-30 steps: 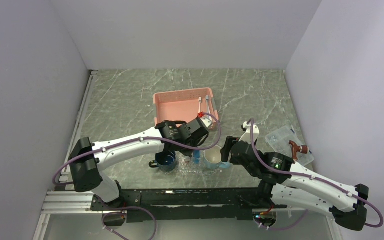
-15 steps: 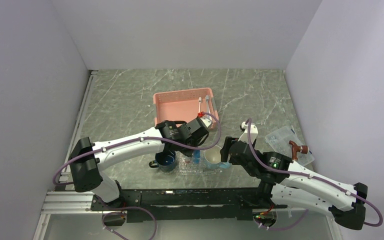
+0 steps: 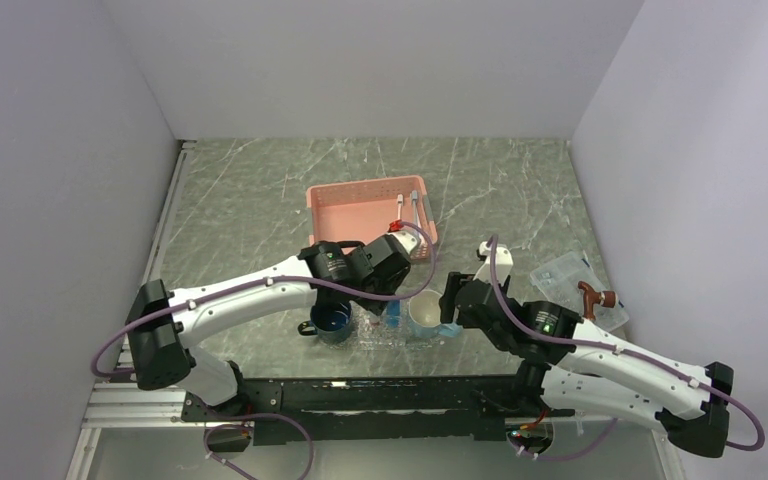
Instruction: Prepare toiletry sets of a toothbrush and toothpaste on the tray
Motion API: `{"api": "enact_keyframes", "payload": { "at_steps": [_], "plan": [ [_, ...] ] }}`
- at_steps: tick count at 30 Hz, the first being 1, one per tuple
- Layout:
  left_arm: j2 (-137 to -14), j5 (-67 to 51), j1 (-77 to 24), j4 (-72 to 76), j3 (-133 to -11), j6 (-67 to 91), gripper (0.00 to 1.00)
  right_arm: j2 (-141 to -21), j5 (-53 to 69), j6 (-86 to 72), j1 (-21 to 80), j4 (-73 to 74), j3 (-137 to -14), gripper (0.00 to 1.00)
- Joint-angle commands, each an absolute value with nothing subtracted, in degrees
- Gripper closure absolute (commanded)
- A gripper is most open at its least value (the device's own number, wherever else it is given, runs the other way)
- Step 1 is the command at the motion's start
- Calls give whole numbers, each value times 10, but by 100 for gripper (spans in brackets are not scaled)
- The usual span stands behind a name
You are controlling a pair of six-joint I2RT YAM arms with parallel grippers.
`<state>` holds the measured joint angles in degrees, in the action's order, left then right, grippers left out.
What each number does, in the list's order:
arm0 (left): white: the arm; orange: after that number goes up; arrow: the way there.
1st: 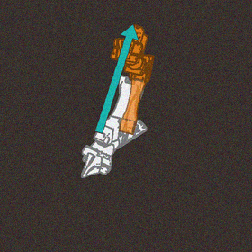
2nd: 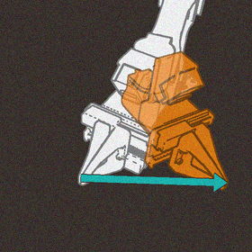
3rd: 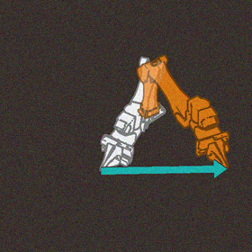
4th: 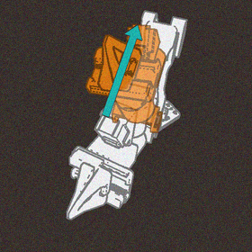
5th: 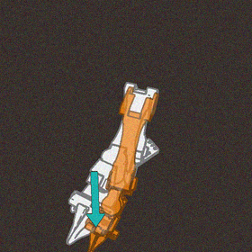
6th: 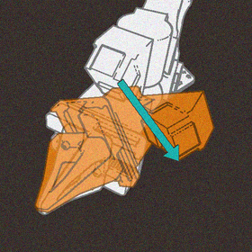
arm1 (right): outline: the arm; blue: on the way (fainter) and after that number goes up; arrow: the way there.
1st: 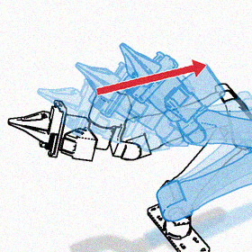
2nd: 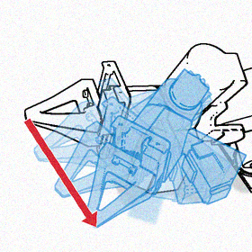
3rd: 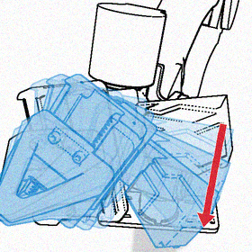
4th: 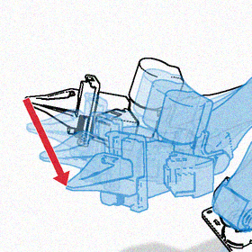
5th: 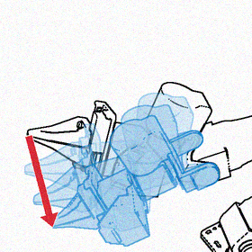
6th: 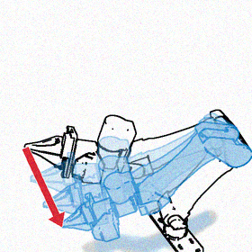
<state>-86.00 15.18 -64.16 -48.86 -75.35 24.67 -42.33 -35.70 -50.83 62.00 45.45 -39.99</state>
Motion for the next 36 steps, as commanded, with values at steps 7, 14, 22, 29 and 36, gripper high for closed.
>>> {"api": "enact_keyframes", "payload": {
  "at_steps": [7, 14, 22, 29, 36],
  "plan": [
    [-796, 186, -641, -479, -779, 239, 41, -456, -375, -460, 618, 426, -473, 26],
    [-738, 200, -641, -462, -782, 233, 35, -514, -360, -416, 612, 414, -539, 25],
    [-634, 249, -641, -445, -746, 228, 24, -599, -330, -344, 573, 389, -629, 26],
    [-539, 287, -641, -448, -691, 216, 10, -697, -236, -287, 486, 362, -696, 29],
    [-470, 301, -641, -474, -635, 207, 1, -812, -169, -257, 432, 354, -764, 33]
  ]
}}
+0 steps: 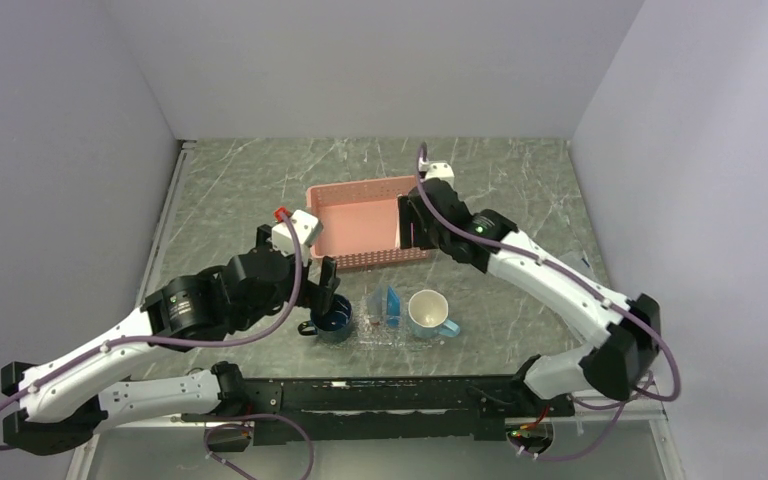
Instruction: Prepare toiletry sets of a toothbrush and toothpaste on the tray
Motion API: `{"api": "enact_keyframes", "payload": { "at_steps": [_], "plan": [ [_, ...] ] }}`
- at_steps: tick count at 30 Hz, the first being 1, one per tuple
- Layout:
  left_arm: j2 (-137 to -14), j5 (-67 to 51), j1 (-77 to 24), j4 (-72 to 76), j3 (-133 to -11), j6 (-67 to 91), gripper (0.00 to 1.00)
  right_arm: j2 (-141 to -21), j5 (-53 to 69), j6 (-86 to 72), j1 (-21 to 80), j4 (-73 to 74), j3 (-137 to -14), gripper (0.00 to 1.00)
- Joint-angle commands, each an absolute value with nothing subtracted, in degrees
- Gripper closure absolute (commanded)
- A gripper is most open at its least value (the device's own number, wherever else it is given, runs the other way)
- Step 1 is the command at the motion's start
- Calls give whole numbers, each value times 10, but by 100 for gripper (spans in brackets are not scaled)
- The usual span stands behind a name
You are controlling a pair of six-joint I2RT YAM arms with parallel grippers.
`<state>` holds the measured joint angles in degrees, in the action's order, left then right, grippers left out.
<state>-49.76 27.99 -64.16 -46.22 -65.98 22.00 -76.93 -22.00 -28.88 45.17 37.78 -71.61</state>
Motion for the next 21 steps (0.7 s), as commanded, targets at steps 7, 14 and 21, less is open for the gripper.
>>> {"api": "enact_keyframes", "payload": {
  "at_steps": [7, 14, 21],
  "plan": [
    [-412, 310, -641, -488, -561, 220, 1, -937, -155, -250, 409, 365, -830, 38],
    [-343, 319, -641, -467, -501, 215, 1, -1035, -162, -253, 398, 378, -887, 42],
    [-317, 336, -641, -480, -491, 220, 1, -1122, -148, -253, 380, 406, -964, 51]
  ]
}}
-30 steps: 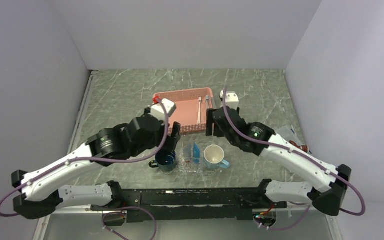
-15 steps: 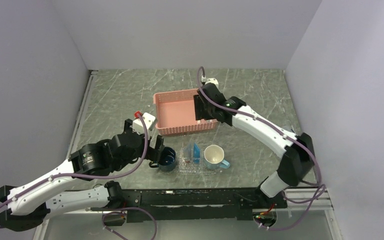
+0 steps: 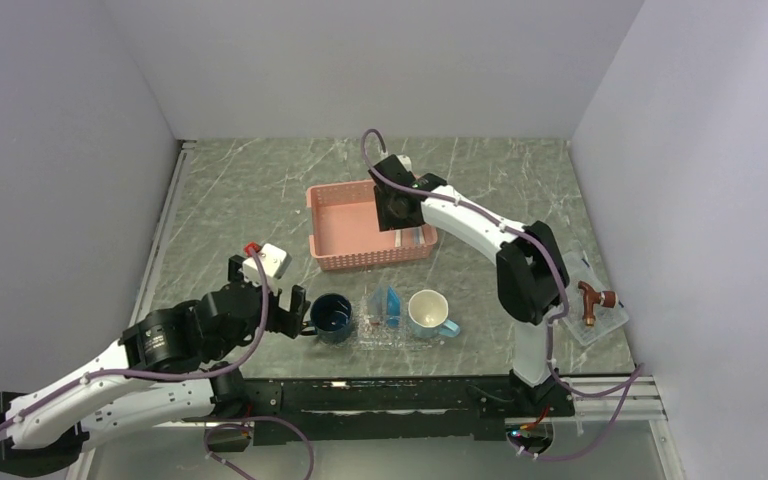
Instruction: Prepare toiletry sets of a toothbrush and toothpaste on the tray
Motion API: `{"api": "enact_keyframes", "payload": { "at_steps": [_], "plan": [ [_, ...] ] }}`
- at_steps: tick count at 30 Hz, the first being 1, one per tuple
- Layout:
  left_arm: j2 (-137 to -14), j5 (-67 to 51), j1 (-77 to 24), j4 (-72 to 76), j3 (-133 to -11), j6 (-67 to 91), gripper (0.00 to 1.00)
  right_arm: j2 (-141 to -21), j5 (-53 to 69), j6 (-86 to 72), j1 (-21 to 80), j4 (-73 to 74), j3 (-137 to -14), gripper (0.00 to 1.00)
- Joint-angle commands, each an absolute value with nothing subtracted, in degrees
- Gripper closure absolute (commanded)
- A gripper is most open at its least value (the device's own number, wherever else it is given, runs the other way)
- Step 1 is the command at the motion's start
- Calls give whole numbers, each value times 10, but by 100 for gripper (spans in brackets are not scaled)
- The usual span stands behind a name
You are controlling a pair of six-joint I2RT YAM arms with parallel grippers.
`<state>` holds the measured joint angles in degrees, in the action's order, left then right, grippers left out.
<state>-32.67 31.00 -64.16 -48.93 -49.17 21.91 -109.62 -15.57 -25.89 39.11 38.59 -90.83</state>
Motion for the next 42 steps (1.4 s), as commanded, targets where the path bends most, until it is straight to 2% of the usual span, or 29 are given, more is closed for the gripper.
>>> {"api": "enact_keyframes", "payload": {
  "at_steps": [1, 10, 21, 33, 38, 42],
  "plan": [
    [-315, 344, -641, -486, -493, 222, 1, -1132, -146, -254, 379, 409, -971, 51],
    [-278, 384, -640, -500, -493, 236, 0, -1188, -132, -264, 356, 411, -984, 52],
    [-269, 355, -625, -495, -489, 236, 1, -1243, -115, -279, 349, 405, -1005, 53],
    [-268, 349, -617, -495, -489, 237, 1, -1265, -119, -277, 349, 405, -1006, 65],
    [-270, 349, -615, -496, -488, 237, 0, -1269, -115, -274, 349, 400, -999, 77],
    [-272, 349, -614, -496, -488, 238, 1, -1272, -112, -270, 349, 399, -997, 82]
  ]
}}
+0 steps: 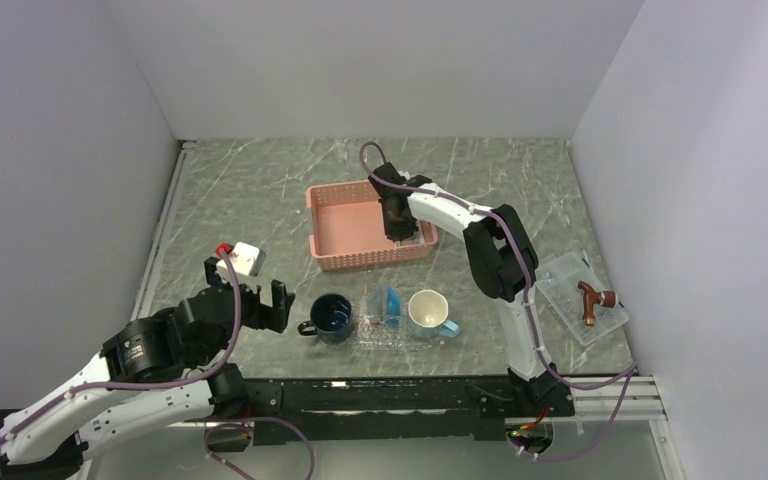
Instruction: Prepare toiletry sets of a toothbrush and toothpaste on the tray
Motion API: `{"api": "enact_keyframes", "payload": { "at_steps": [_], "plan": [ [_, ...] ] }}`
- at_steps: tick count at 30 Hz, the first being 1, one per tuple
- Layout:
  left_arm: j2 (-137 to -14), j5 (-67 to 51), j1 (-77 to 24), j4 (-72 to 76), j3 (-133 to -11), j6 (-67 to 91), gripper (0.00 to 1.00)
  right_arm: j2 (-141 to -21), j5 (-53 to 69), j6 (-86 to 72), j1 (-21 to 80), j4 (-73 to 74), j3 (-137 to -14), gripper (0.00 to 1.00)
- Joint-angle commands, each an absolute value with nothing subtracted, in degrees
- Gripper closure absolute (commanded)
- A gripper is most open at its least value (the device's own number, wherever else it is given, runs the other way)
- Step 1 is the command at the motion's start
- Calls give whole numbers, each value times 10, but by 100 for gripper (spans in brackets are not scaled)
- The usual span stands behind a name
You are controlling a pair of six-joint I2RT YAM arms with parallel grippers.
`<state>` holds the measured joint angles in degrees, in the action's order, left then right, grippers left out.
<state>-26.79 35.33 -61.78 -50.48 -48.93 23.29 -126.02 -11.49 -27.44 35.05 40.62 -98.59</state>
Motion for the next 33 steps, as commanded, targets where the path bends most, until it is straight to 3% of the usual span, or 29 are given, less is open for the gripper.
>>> {"api": "enact_keyframes", "payload": {
  "at_steps": [1, 6, 33],
  "plan": [
    [-272, 348, -614, -496, -489, 237, 1, -1273, -110, -269, 349, 398, -994, 85],
    [-272, 346, -612, -494, -487, 236, 1, -1269, -106, -264, 349, 393, -987, 100],
    [-284, 327, -595, -487, -486, 231, 1, -1065, -86, -239, 366, 315, -908, 100]
  ]
}}
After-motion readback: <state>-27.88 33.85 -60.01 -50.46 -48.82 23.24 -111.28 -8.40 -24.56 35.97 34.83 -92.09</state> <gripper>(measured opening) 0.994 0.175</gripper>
